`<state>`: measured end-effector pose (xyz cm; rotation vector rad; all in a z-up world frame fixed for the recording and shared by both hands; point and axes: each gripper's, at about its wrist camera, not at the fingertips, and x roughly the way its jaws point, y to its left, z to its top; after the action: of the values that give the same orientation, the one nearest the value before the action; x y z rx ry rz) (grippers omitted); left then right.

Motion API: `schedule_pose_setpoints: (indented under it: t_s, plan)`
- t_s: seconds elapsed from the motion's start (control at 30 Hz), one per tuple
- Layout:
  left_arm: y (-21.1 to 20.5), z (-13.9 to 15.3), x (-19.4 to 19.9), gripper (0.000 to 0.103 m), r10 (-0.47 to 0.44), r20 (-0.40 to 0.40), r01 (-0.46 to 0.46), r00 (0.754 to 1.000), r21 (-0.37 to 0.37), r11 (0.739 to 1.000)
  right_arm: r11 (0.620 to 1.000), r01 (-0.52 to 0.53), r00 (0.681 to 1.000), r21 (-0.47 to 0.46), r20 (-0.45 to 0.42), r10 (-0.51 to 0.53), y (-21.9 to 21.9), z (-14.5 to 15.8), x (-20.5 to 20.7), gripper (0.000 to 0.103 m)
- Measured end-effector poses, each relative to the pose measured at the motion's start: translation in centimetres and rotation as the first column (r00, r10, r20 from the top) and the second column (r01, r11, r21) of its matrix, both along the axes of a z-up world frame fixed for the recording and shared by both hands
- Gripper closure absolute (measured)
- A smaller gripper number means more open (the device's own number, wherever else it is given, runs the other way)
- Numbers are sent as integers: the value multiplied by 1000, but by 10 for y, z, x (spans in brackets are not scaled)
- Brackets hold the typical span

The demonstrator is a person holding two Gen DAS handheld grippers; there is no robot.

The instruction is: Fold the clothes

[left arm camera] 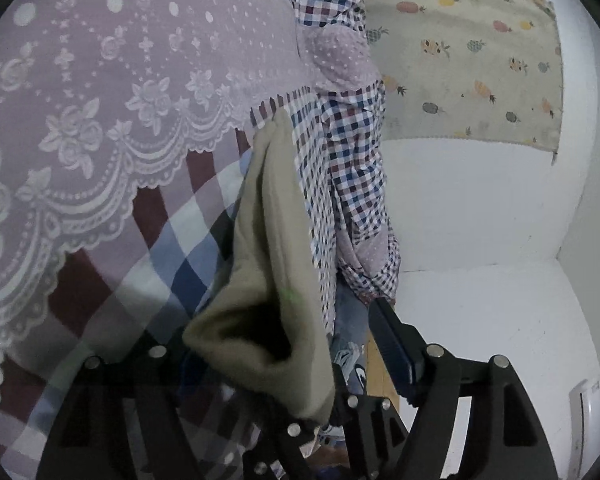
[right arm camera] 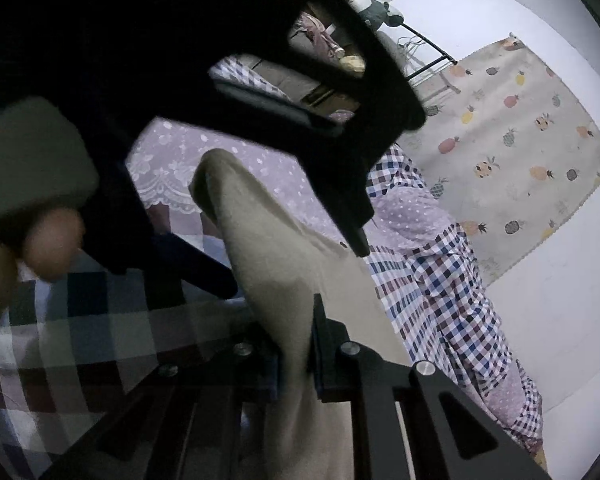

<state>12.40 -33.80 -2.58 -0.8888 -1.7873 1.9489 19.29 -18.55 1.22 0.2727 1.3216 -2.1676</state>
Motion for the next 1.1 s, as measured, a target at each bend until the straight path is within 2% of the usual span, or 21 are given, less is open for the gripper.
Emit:
schedule_pose_setpoints:
  t_s: [0.13,0.23,0.27,0.3,0.4,0.5,0.57,0.67,0.73,1.1]
  plan:
    - [-2,-4,1,33,-12,10,12,1000,9,1000,1000,-3,1000,-8,-2,3,2,3,-3,92]
    - [-3,-7,1,45,-5,29,5,1000,1,1000,1000,-12,1000,-3,-2,12,1,1,-4,92]
    - [-3,-9,2,54,-2,36,3,999,-2,1000,1000,-14,1000,1,-3,14,1,0,-4,92]
    - [-2,-9,2,74,-7,34,7,999,-3,1000,1000,-15,1000,3,-3,15,1,-1,-3,92]
    - [0,-6,4,90,-2,28,3,1000,-39,999,1000,-17,1000,13,-6,18,1,-5,0,91]
    - [-1,-7,5,93,-2,27,3,1000,-42,999,1000,-24,1000,16,-15,24,3,-7,3,90]
    - [-1,-7,5,94,-3,28,4,1000,-47,999,1000,-24,999,13,-34,24,7,-8,6,75]
    - [-3,-7,6,94,-5,30,6,1000,-54,999,1000,-6,998,5,-64,6,16,-9,11,61]
    - [-3,-6,5,94,-7,29,8,1000,-52,999,1000,13,997,6,-75,-13,24,-11,13,56]
    - [-9,-6,3,95,9,26,-8,1000,-43,999,981,179,979,76,-114,-169,101,-29,-6,53]
